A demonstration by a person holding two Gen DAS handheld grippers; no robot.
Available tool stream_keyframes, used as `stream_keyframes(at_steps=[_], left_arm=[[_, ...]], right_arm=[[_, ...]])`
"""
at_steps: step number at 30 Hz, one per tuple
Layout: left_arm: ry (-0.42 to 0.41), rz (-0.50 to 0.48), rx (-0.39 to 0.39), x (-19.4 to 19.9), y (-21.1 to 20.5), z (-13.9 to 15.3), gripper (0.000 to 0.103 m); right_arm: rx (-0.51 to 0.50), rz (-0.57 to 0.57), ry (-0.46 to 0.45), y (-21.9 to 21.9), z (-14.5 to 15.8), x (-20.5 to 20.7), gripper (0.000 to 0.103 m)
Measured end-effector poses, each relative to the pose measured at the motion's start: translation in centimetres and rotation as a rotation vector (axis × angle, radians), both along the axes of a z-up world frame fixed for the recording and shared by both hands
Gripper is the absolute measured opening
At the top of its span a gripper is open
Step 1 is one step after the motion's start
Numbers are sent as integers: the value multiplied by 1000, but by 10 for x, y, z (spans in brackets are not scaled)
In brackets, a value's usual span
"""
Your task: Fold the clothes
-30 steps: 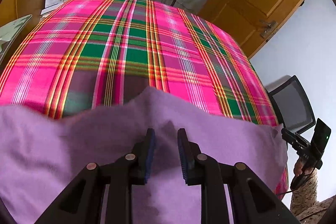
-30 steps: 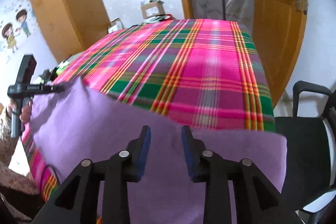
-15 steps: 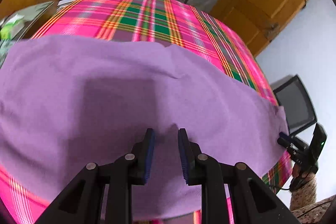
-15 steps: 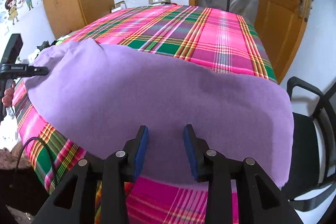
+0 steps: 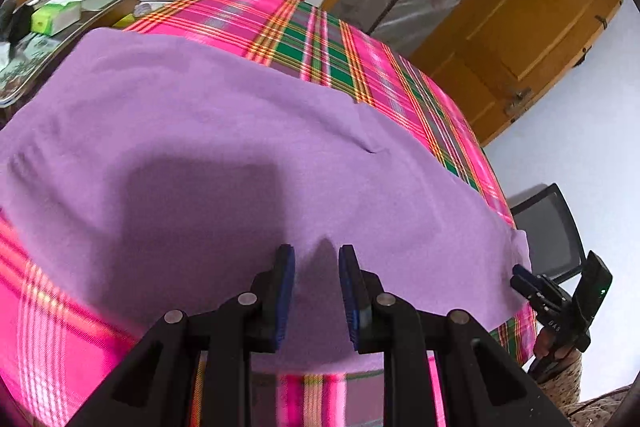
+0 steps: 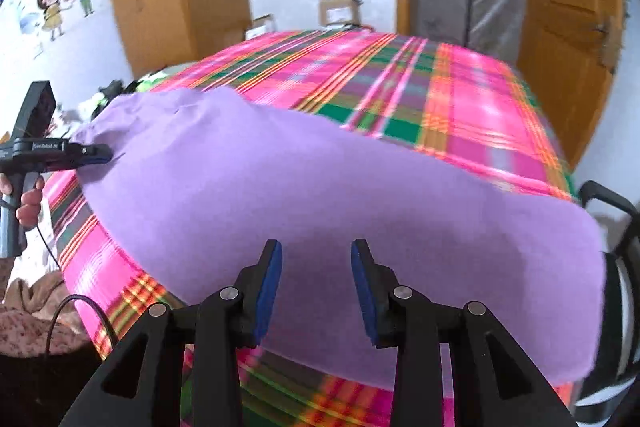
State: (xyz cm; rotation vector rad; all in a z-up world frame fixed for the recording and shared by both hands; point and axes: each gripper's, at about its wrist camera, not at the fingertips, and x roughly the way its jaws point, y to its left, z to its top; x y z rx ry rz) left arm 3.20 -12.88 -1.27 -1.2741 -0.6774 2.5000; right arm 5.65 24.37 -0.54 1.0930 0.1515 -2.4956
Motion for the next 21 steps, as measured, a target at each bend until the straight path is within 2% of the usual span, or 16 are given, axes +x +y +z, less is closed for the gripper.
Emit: stream_keyframes(at_steps=[7,14,19,21], left_arm=[[15,77,75,18,-28,-7,21],[14,166,31,29,-48,-4,21],[12,211,92,35,-73,-9,21],[17,220,92,36,-76,-10,21]], right_arm=[[-30,58,-3,-33,7,-16,37],[-71,141,-24,-78,4,-28,37],[-63,188,-37,-104,0,-31,37],[-56,192,-44,-110,-2,-32,37]])
